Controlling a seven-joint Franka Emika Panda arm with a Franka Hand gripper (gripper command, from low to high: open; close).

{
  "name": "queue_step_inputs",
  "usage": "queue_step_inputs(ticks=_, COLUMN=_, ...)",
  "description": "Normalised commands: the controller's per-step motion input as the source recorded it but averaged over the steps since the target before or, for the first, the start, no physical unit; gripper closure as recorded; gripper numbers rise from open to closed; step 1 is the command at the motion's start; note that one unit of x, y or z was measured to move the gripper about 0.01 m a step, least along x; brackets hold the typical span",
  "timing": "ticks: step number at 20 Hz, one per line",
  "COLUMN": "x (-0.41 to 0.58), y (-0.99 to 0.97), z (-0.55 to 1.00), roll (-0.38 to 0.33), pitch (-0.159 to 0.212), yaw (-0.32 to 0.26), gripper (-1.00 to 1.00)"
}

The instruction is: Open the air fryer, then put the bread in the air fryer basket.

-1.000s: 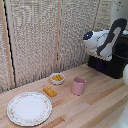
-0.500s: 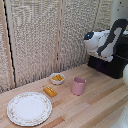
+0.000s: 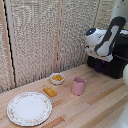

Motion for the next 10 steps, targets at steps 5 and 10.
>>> queue_step_inputs(ticks=5, x=-0.008, y=0.45, z=0.13, roll=0.2, pitch=-0.006, yaw=-0.203, gripper=1.0)
queue_step_inputs(ticks=10, x=-0.008, y=0.47, z=0.07, roll=0.17, pitch=-0.001, yaw=-0.21, gripper=1.0)
